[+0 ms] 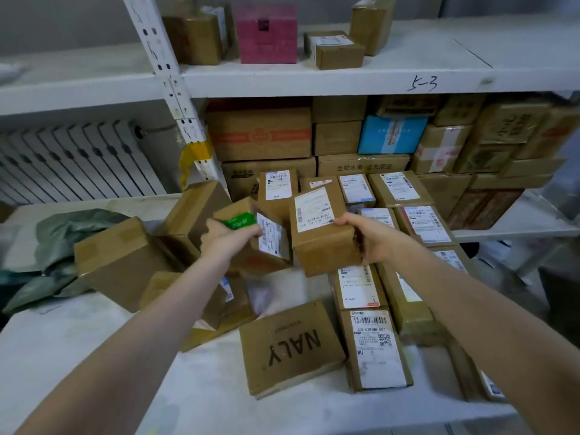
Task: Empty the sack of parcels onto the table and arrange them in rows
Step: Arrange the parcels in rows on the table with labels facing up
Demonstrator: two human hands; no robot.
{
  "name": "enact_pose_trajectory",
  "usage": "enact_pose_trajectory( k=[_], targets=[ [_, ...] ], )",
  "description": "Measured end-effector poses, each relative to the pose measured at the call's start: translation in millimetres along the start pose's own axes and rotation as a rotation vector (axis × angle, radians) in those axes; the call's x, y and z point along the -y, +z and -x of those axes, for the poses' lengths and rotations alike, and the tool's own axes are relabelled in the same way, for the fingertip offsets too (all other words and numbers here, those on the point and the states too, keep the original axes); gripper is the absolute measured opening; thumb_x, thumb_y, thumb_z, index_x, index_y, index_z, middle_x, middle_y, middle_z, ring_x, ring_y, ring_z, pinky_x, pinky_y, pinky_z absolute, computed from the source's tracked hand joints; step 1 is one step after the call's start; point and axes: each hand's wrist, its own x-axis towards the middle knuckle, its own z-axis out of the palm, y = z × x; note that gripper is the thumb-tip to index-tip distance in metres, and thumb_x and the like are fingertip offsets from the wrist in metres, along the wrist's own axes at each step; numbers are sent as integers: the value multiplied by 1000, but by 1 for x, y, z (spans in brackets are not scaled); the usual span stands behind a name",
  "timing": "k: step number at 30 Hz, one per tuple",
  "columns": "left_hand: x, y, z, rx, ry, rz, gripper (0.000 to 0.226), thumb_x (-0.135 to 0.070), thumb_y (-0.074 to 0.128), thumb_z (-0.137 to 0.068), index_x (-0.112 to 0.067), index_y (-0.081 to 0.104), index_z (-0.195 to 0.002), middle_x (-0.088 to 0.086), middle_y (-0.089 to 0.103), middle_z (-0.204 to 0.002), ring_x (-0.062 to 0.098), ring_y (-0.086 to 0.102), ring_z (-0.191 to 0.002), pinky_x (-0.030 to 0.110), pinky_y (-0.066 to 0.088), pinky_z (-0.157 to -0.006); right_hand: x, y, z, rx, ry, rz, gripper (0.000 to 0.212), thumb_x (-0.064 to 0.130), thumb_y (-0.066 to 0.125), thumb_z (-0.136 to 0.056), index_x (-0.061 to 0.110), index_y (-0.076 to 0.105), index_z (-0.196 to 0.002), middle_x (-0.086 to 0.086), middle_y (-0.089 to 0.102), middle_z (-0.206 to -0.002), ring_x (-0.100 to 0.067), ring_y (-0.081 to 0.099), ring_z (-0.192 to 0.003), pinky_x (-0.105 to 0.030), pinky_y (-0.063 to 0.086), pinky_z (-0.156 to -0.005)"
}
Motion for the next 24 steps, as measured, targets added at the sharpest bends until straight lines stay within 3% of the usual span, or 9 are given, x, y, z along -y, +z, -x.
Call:
enact_pose_trajectory(
  k=[3, 7, 19, 24],
  targets=[
    [-5, -13, 10, -138, 59, 106, 123, -55, 83, -43, -21, 24, -145, 13, 44, -140, 33, 48, -125, 50, 46, -100, -3, 14, 0, 6, 21, 7, 58, 35, 79, -70, 15, 52, -117, -16, 60, -114, -34, 58, -104, -49, 53, -84],
    [0, -17, 29, -259, 117, 45, 117, -48, 84, -61, -20, 15, -151, 12, 34, -148, 33, 36, -135, 47, 37, -108, -14, 30, -5, 57, 69, 83, 74, 38, 82, -65, 16, 45, -126, -18, 57, -119, -40, 57, -108, -59, 47, -94],
    [10, -21, 15, -334, 115, -17, 112, -51, 83, -62, -23, 18, -149, 14, 35, -144, 35, 37, -132, 52, 40, -105, -18, 30, 4, 92, 49, 313, 73, 46, 79, -66, 15, 47, -123, -17, 58, -115, -36, 59, -105, -51, 52, -91],
    [3, -15, 10, -307, 126, -22, 109, -47, 83, -65, -20, 19, -149, 15, 34, -145, 35, 35, -134, 50, 37, -106, -16, 32, -3, 70, 18, 300, 60, 43, 75, -75, 13, 46, -118, -14, 59, -108, -32, 59, -104, -47, 52, -92]
  ],
)
